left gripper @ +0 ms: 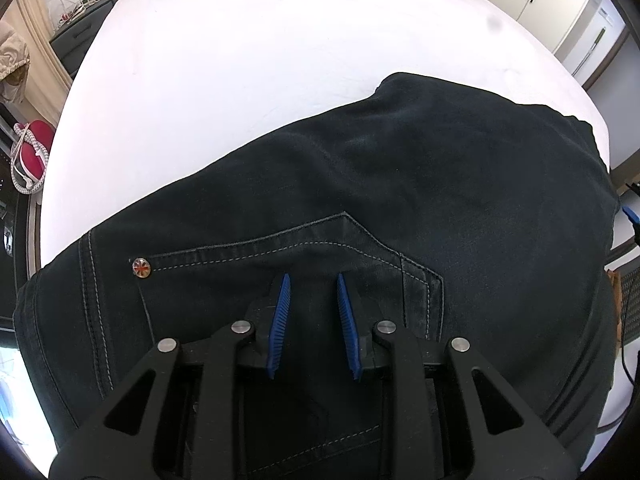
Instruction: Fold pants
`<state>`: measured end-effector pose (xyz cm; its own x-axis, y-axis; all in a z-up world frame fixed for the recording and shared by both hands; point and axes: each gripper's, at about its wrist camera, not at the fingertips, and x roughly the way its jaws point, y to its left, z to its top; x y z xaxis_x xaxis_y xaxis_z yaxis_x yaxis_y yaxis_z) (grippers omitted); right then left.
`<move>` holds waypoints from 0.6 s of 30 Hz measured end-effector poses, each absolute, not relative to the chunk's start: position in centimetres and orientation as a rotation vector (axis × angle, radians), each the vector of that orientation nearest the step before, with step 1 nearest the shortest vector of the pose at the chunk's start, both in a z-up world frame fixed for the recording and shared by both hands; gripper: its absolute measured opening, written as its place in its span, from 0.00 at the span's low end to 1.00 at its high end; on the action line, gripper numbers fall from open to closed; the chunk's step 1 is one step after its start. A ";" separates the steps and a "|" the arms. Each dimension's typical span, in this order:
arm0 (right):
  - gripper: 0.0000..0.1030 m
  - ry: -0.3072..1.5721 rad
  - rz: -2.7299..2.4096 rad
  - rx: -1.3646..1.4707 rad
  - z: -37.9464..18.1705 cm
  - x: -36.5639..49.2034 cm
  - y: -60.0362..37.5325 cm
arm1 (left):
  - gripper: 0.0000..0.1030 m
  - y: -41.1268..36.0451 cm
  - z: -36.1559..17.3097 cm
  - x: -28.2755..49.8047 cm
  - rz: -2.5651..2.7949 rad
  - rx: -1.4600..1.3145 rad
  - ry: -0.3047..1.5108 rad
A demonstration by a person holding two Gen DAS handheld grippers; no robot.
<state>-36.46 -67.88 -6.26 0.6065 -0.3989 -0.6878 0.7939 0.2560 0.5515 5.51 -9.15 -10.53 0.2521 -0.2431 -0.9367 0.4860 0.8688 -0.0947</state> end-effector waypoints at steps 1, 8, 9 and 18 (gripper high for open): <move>0.54 0.462 -0.838 1.003 -6.1 -36.5 -68.0 | 0.23 -9.1 -10.6 5.5 -0.502 0.229 1.220; 0.54 0.569 -0.722 1.104 -8.3 -34.9 -70.9 | 0.23 -8.3 -10.9 5.3 -0.509 0.222 1.207; 0.54 0.586 -0.712 1.100 -8.4 -34.3 -71.1 | 0.23 -8.2 -10.9 5.3 -0.510 0.222 1.206; 0.18 0.688 -0.690 0.802 -5.4 -30.9 -70.7 | 0.23 -8.0 -10.4 5.3 -0.513 0.216 1.204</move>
